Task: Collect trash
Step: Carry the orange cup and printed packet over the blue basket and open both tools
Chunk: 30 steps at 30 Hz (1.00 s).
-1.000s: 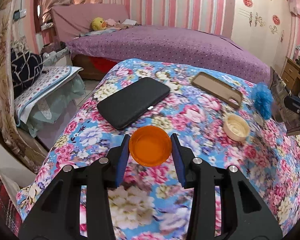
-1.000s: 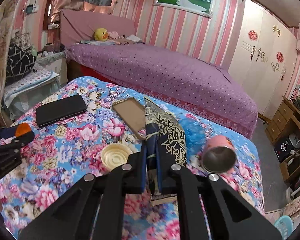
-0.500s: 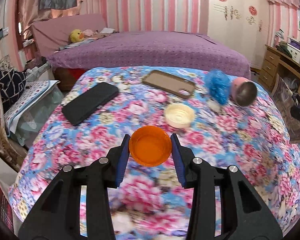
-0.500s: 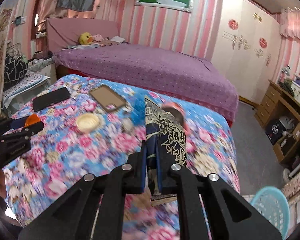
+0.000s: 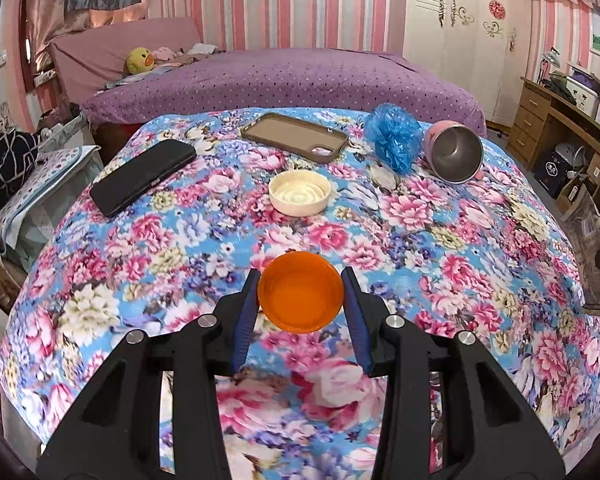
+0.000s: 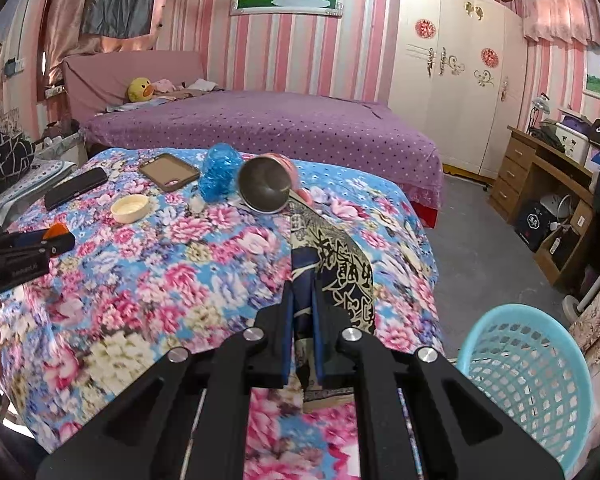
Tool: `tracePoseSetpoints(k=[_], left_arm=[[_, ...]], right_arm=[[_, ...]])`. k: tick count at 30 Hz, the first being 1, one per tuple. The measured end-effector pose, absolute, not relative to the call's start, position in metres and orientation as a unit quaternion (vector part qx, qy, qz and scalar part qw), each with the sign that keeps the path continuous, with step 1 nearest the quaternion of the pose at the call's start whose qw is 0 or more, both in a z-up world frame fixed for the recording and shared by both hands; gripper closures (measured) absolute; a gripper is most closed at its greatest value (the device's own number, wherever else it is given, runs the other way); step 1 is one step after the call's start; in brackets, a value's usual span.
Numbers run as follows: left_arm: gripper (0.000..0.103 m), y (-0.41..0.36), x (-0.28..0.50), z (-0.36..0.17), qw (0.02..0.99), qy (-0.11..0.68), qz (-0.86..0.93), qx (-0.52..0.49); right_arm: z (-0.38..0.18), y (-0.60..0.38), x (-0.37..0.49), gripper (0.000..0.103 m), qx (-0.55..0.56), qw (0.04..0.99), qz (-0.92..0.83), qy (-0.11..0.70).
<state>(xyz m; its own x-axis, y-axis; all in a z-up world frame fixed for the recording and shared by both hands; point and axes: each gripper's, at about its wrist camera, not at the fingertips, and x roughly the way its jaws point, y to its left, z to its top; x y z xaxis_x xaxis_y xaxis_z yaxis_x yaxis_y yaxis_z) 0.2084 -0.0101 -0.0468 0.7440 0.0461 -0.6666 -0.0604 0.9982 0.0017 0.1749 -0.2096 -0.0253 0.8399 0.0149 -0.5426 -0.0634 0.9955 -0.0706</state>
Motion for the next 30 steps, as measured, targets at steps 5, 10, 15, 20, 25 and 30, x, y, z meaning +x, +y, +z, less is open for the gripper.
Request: tracePoseSetpoints(k=[5, 10, 15, 20, 25, 30], left_arm=[[0.064, -0.022, 0.206, -0.044, 0.938, 0.345, 0.03, 0.002], [0.064, -0.038, 0.206, -0.042, 0.942, 0.336, 0.022, 0.009], [0.064, -0.062, 0.205, -0.041, 0.944, 0.329, 0.005, 0.025], [0.064, -0.087, 0.203, -0.04, 0.946, 0.323, -0.011, 0.033], [0.064, -0.111, 0.2, -0.039, 0.946, 0.319, -0.031, 0.039], [0.064, -0.141, 0.19, -0.041, 0.946, 0.316, -0.055, 0.046]], right_arm=[[-0.033, -0.218, 0.172, 0.094, -0.04, 0.959, 0.022, 0.28], [-0.022, -0.229, 0.17, 0.094, -0.037, 0.964, 0.02, 0.263], [-0.01, -0.252, 0.17, 0.094, -0.019, 0.969, 0.009, 0.248], [-0.007, -0.278, 0.166, 0.094, -0.005, 0.969, -0.011, 0.247], [-0.006, -0.306, 0.157, 0.094, 0.01, 0.968, -0.028, 0.248], [-0.012, -0.331, 0.151, 0.094, 0.014, 0.964, -0.041, 0.261]])
